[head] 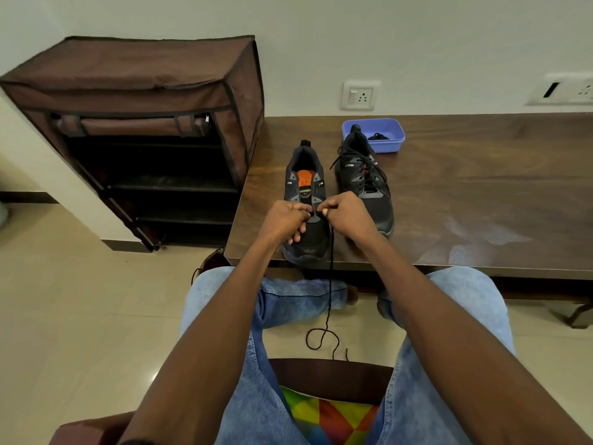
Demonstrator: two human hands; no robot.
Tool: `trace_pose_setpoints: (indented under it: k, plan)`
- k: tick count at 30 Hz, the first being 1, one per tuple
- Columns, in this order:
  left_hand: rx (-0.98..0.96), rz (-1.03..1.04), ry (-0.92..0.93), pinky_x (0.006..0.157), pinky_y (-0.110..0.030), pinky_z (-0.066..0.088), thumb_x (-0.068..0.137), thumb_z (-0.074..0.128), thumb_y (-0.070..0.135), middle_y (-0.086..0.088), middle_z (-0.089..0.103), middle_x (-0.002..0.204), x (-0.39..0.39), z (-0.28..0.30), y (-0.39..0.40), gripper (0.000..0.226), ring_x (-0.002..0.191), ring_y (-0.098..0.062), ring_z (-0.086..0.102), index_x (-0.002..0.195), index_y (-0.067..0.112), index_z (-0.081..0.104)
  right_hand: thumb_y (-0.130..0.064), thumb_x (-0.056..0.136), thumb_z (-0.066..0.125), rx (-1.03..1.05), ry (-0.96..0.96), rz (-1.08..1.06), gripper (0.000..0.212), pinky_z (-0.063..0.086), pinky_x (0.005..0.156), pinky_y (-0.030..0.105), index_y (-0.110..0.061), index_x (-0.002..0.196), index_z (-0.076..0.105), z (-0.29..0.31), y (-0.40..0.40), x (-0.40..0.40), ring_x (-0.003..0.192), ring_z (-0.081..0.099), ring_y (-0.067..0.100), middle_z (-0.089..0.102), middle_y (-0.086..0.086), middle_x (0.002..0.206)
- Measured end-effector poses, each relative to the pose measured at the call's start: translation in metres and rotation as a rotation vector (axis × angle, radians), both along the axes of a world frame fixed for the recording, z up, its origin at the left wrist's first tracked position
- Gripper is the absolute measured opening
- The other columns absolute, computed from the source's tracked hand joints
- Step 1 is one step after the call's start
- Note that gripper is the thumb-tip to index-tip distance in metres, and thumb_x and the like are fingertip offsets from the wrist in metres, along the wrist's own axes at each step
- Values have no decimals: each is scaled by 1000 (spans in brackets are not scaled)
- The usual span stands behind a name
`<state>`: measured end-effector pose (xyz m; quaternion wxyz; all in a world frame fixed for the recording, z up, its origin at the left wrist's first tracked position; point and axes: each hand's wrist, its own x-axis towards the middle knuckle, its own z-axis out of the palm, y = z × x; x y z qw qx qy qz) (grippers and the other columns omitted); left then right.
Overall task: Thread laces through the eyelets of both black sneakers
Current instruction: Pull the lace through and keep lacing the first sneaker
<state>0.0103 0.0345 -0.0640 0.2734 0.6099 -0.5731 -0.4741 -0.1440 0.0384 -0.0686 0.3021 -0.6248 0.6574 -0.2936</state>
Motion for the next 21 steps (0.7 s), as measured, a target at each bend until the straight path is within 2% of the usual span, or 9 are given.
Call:
trace_pose_setpoints:
  k: [5, 8, 10, 13, 15, 17, 19, 21]
  plan:
    - [34, -13, 35, 31, -21, 37, 95, 62, 12, 3, 55, 47, 2, 2, -3, 13, 34, -9, 45, 105, 13, 71, -5, 87, 69, 18, -109, -140, 18, 54, 77, 33, -20, 76, 70, -6, -5, 4, 86, 66, 16, 72, 2, 85]
    - [52, -28, 31, 31, -21, 37, 95, 62, 11, 2, 52, 47, 2, 5, -3, 11, 34, -9, 44, 102, 9, 70, -2, 87, 65, 116, -189, -195, 22, 54, 76, 34, -17, 71, 71, -4, -10, 7, 82, 66, 16, 71, 0, 78]
    - [54, -41, 11, 31, -21, 37, 95, 62, 11, 3, 51, 46, 3, 7, -3, 10, 34, -9, 44, 100, 9, 70, 2, 87, 63, 198, -316, -251, 18, 53, 69, 33, -10, 76, 73, -3, -12, 8, 80, 66, 18, 70, 1, 76]
    - [56, -72, -44, 33, -19, 38, 96, 62, 10, 0, 52, 50, 2, 7, -7, 8, 34, -7, 45, 95, 10, 70, 5, 85, 66, 323, -445, -286, 15, 43, 56, 27, 3, 98, 72, 4, -12, 9, 68, 56, 16, 63, 9, 77]
    - [43, -102, -134, 36, -21, 39, 97, 60, 12, -1, 53, 55, -1, 8, -10, 14, 34, -7, 46, 86, 14, 67, 3, 83, 69, 336, -422, -300, 18, 44, 57, 30, 5, 100, 72, 4, -15, 9, 66, 55, 18, 63, 13, 79]
    - [2, -132, -252, 42, -25, 43, 99, 56, 14, -3, 55, 61, -6, 9, -11, 19, 38, -10, 49, 81, 16, 62, -3, 80, 71, 318, -339, -289, 15, 52, 64, 36, 2, 95, 72, 5, -20, 10, 73, 61, 21, 68, 13, 83]
    - [-45, -151, -335, 51, -31, 48, 99, 53, 17, -5, 60, 70, -10, 10, -10, 18, 47, -14, 53, 81, 17, 57, -15, 76, 72, 288, -230, -246, 19, 53, 68, 40, -3, 89, 71, 9, -24, 11, 77, 63, 25, 68, 11, 83]
    - [-72, -178, -373, 55, -32, 48, 101, 50, 20, -4, 60, 76, -12, 12, -8, 14, 57, -16, 56, 87, 18, 54, -33, 74, 72, 265, -111, -172, 28, 48, 64, 37, -10, 89, 67, 13, -28, 13, 76, 62, 24, 65, 8, 82]
